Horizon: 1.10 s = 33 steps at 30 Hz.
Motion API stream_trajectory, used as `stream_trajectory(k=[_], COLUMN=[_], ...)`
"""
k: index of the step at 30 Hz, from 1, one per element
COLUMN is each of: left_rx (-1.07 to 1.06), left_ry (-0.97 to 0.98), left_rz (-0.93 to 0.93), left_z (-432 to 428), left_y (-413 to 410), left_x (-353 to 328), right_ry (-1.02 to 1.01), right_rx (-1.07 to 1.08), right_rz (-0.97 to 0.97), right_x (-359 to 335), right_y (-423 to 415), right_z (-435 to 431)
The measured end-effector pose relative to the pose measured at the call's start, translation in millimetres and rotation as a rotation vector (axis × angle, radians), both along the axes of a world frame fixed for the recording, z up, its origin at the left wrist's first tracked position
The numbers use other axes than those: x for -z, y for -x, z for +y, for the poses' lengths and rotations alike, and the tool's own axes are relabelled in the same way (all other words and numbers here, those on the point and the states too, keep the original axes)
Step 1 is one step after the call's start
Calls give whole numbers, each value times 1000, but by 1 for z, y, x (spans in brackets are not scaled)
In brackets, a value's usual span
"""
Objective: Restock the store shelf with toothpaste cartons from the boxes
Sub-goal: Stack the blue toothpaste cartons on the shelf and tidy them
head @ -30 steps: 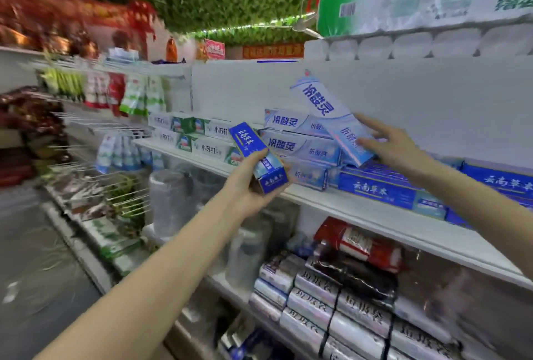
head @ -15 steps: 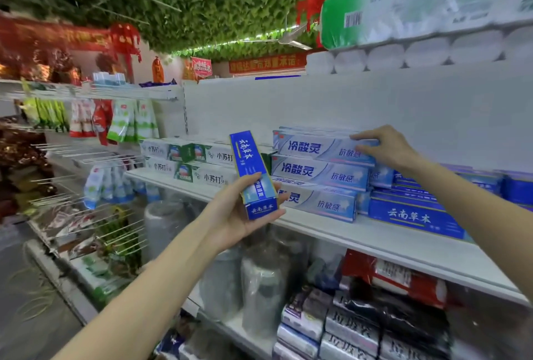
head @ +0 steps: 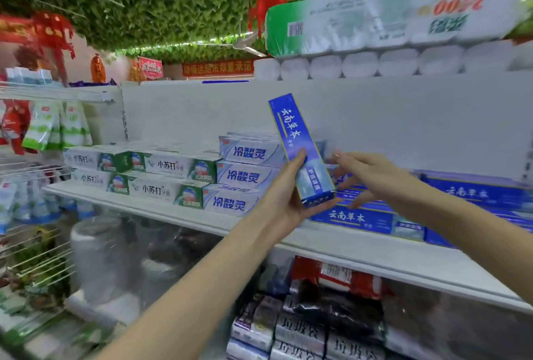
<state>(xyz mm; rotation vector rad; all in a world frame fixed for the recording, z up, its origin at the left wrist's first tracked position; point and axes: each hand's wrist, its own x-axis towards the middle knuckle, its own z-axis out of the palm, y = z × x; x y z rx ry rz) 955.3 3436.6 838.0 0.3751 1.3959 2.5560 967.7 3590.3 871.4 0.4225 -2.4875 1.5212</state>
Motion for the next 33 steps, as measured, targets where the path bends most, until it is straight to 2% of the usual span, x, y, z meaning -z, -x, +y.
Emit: stream_trajectory(k=[6, 10, 12, 14, 17, 18, 20, 21, 23, 27, 33], left_rx=[65, 94, 73, 1, -188, -299, -658, -780, -842, -617, -592], left_ry=[18, 67, 151, 303, 764, 941, 1263, 1342, 1382, 1549, 1583], left_rz=[113, 148, 180, 245, 529, 652, 897, 1005, 1133, 939, 849], left_z=[84, 124, 142, 156, 165, 162, 148, 139, 121, 96, 99], left_y=[-3, -5, -5, -3, 7, 12, 25, 31, 54, 79, 83], left_x=[-3, -3, -2, 1, 14, 22, 36, 41, 56, 77, 76], right_ry=[207, 220, 231, 248, 210, 161, 17, -41, -115, -328, -423], right_rx=[-47, -43, -57, -65, 35, 92, 197, 230, 257, 315, 270], right_rz=[-92, -111, -127, -136, -88, -55, 22, 53, 93, 145, 188], right_x=[6, 8, 10, 12, 13, 13, 14, 15, 19, 28, 25], right_y=[-31, -40, -42, -43, -32, -26, -14, -7, 8, 46, 86], right_z=[57, 93, 113, 133, 164, 173, 190, 196, 203, 213, 218])
